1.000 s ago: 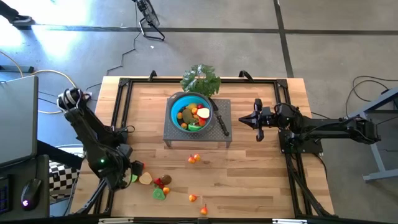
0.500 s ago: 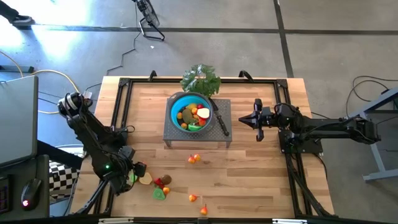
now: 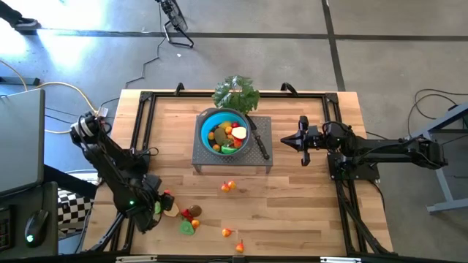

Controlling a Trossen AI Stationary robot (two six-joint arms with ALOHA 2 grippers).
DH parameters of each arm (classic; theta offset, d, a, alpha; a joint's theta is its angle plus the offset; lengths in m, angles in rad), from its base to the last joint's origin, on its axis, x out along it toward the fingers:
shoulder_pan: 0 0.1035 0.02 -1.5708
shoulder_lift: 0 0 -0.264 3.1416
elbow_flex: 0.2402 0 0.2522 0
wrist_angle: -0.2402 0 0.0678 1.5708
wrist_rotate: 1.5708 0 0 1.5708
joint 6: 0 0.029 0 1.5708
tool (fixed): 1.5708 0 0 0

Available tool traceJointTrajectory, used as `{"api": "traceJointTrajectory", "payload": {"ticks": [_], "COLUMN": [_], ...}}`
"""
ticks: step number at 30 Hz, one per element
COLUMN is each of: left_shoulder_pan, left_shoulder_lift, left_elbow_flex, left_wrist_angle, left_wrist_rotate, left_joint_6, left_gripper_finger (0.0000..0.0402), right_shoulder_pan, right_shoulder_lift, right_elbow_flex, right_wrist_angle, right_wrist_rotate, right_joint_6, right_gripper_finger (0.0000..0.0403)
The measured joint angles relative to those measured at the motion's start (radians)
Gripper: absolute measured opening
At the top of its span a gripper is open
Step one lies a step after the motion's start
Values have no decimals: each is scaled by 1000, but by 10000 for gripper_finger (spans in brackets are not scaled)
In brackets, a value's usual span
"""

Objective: Pick & Place Fruit
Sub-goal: Put the strawberry into the blue strainer bowl on the shelf

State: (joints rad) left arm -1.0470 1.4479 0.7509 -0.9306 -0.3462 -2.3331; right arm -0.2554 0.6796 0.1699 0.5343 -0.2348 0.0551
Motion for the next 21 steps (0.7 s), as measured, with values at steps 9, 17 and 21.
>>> {"api": "traceJointTrajectory", "payload": {"ticks": [9, 17, 21], "left_shoulder_pan": [0, 0, 0], "left_shoulder_lift": [42, 74, 83], "left_elbow_flex": [0, 0, 0], "left_wrist_angle": [26, 45, 44], "left_wrist_rotate": [-13, -81, -87], "left_joint_6": [-27, -28, -28], "left_gripper_finger": [303, 303, 303], "right_shoulder_pan": [0, 0, 0], "right_shoulder_lift": [0, 0, 0], "right_elbow_flex": [0, 0, 0], "right_wrist_angle": [0, -1, -3], "right_wrist_rotate": [0, 0, 0], "right_joint_6": [0, -3, -3], "right_gripper_finger": [2, 2, 2]}}
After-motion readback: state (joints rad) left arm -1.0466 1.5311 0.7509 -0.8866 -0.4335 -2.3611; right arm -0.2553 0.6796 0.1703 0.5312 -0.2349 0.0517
